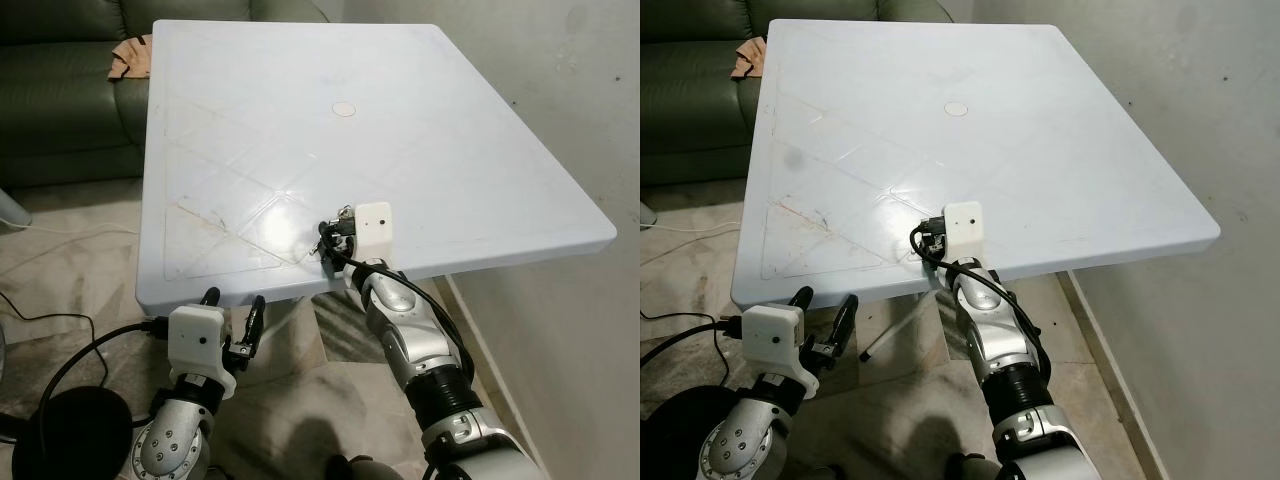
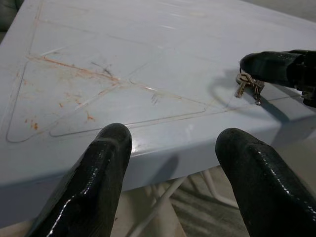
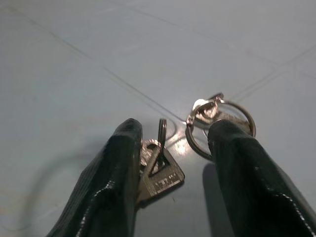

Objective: Hang keys on a hook

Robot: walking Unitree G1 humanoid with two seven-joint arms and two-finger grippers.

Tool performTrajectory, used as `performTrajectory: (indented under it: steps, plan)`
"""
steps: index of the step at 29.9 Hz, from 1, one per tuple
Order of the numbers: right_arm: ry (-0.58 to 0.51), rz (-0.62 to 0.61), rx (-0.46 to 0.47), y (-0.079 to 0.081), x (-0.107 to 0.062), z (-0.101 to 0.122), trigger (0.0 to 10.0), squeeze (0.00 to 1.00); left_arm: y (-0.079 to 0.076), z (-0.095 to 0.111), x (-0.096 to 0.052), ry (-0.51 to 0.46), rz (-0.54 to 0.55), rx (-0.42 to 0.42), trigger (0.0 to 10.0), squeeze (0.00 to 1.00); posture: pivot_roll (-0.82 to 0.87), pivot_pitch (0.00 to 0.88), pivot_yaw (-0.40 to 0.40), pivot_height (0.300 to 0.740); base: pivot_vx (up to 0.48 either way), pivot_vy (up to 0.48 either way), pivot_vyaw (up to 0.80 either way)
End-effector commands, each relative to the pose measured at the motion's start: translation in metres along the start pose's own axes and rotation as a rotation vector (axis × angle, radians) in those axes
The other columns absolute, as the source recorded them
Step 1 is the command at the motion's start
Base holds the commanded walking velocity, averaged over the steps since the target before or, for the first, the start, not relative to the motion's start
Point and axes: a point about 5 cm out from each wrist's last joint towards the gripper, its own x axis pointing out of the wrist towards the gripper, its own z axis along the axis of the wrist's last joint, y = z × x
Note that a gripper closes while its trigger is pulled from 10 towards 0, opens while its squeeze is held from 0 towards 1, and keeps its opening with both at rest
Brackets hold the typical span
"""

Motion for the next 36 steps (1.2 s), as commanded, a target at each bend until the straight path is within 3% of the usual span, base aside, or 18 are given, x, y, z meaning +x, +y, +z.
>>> performTrajectory:
  steps: [1,6,7,8,10,12,15,16,19,20,22,36]
  plan:
    - [-0.017,0.028,0.019,0.015,0.004,0.006,0.0,0.0,-0.001,0.001,-0.002,0.006,-0.001,-0.001,10.0,0.0,0.04,0.208,-0.094,0.728,0.0,0.0,0.0]
    - [-0.017,0.032,0.016,0.018,0.004,0.005,0.0,0.0,-0.001,0.002,-0.003,0.008,0.002,-0.003,10.0,0.0,0.04,0.216,-0.096,0.728,0.0,0.0,0.0]
    - [-0.016,0.039,0.017,0.019,0.004,0.005,2.1,0.0,0.0,0.002,-0.003,0.009,0.005,-0.003,10.0,0.0,0.04,0.217,-0.097,0.728,0.0,0.0,0.0]
    - [-0.015,0.042,0.016,0.02,0.004,0.005,1.1,0.0,0.0,0.002,-0.003,0.009,0.007,-0.004,10.0,0.0,0.04,0.219,-0.098,0.728,0.0,0.0,0.0]
    - [-0.014,0.043,0.015,0.02,0.004,0.005,1.1,0.0,0.0,0.002,-0.003,0.009,0.009,-0.005,10.0,0.0,0.04,0.219,-0.098,0.728,0.0,0.0,0.0]
    - [-0.012,0.044,0.014,0.021,0.004,0.004,3.1,0.0,0.0,0.002,-0.003,0.009,0.011,-0.005,10.0,0.0,0.05,0.22,-0.1,0.728,0.0,0.0,0.0]
    - [-0.012,0.047,0.013,0.022,0.003,0.004,2.5,0.0,0.0,0.002,-0.004,0.01,0.014,-0.005,10.0,0.0,0.05,0.22,-0.101,0.728,0.0,0.0,0.0]
    - [-0.013,0.047,0.013,0.023,0.003,0.004,1.5,0.0,0.0,0.002,-0.004,0.011,0.015,-0.006,10.0,0.0,0.05,0.221,-0.101,0.728,0.0,0.0,0.0]
    - [-0.013,0.049,0.014,0.024,0.004,0.004,1.5,0.0,0.0,0.002,-0.004,0.012,0.017,-0.007,10.0,0.0,0.05,0.221,-0.102,0.728,0.0,0.0,0.0]
    - [-0.012,0.051,0.015,0.025,0.004,0.004,0.5,0.0,0.0,0.002,-0.005,0.013,0.019,-0.007,10.0,0.0,0.05,0.221,-0.102,0.728,0.0,0.0,0.0]
    - [-0.012,0.052,0.017,0.025,0.004,0.004,0.0,0.0,0.0,0.002,-0.005,0.013,0.02,-0.007,10.0,0.0,0.05,0.223,-0.104,0.728,0.0,0.0,0.0]
    - [-0.076,0.054,0.019,0.016,0.002,0.017,0.0,0.0,0.001,0.003,-0.001,0.006,0.021,-0.006,10.0,0.0,0.04,0.207,-0.096,0.728,0.0,0.0,0.0]
